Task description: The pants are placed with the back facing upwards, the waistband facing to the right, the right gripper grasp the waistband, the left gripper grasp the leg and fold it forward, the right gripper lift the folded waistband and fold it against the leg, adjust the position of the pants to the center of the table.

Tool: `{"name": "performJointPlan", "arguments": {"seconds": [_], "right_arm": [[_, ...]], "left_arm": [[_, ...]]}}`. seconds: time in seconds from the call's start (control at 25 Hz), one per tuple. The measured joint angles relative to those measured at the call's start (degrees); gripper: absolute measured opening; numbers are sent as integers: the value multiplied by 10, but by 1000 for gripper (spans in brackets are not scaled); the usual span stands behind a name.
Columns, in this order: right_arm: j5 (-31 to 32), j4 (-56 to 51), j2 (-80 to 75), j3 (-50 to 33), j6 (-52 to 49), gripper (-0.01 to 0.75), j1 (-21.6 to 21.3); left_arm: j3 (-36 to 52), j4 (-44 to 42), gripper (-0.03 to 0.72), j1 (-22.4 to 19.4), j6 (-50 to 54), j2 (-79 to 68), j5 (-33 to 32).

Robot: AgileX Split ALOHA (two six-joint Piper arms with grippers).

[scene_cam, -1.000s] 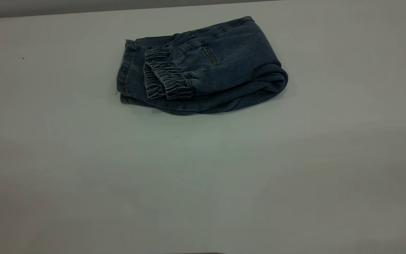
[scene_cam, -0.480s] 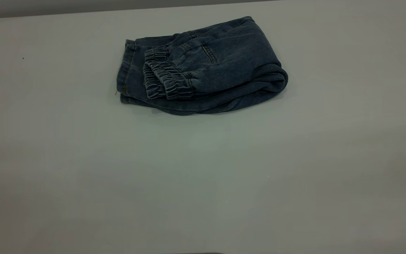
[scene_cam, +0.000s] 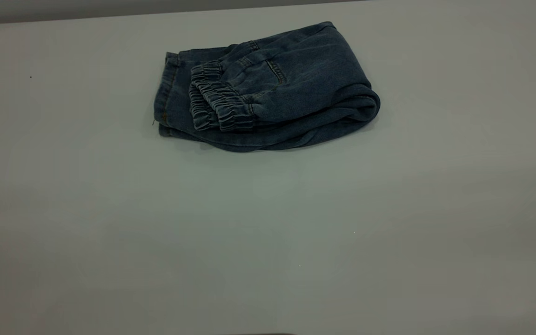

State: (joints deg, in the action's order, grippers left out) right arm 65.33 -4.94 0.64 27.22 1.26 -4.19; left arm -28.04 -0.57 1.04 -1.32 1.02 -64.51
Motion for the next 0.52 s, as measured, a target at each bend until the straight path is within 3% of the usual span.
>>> {"name": "performJointPlan", "arguments": {"seconds": [0.52], "right_arm": [[0, 0, 0, 0, -2, 405, 0]], "left_arm": [[0, 0, 566, 0, 1, 0, -1]]}}
